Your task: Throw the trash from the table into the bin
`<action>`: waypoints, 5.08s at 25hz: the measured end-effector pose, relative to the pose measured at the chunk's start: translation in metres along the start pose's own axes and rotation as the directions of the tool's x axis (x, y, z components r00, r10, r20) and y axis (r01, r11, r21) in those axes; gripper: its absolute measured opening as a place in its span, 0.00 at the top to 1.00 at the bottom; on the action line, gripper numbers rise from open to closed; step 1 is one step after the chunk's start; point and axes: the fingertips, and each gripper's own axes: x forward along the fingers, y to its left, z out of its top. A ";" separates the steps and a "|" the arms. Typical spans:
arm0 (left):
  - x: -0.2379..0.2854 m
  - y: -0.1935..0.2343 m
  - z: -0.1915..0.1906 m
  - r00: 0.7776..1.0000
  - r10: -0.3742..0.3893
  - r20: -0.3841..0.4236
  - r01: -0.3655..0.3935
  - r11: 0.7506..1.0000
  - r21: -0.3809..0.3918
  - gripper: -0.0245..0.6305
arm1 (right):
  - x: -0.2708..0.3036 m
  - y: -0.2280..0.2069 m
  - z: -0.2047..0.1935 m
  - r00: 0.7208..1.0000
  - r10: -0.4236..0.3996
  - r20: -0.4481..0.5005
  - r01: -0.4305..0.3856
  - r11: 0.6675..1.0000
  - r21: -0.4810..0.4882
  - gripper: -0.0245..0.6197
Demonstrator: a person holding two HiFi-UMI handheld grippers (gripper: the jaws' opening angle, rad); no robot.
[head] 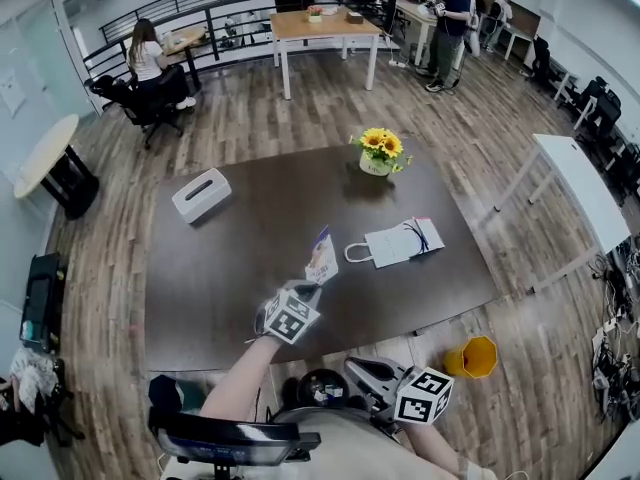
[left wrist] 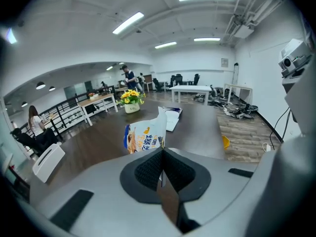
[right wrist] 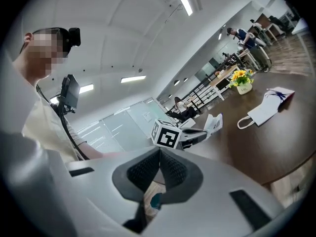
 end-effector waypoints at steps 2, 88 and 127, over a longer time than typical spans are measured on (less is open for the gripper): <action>-0.001 -0.016 0.010 1.000 0.029 0.005 -0.029 1.000 -0.002 0.94 | -0.027 -0.009 0.005 1.000 0.012 -0.008 -0.012 1.000 -0.025 0.94; -0.576 -0.060 -0.290 0.837 0.469 0.281 -0.335 0.847 -0.413 0.94 | 0.221 0.355 -0.272 0.830 0.358 -0.427 -0.384 0.923 0.025 0.94; -0.614 0.090 -0.484 0.755 0.631 -0.177 -0.592 0.540 -0.599 0.94 | 0.412 0.336 -0.281 0.621 0.489 -0.613 -0.524 0.840 0.140 0.94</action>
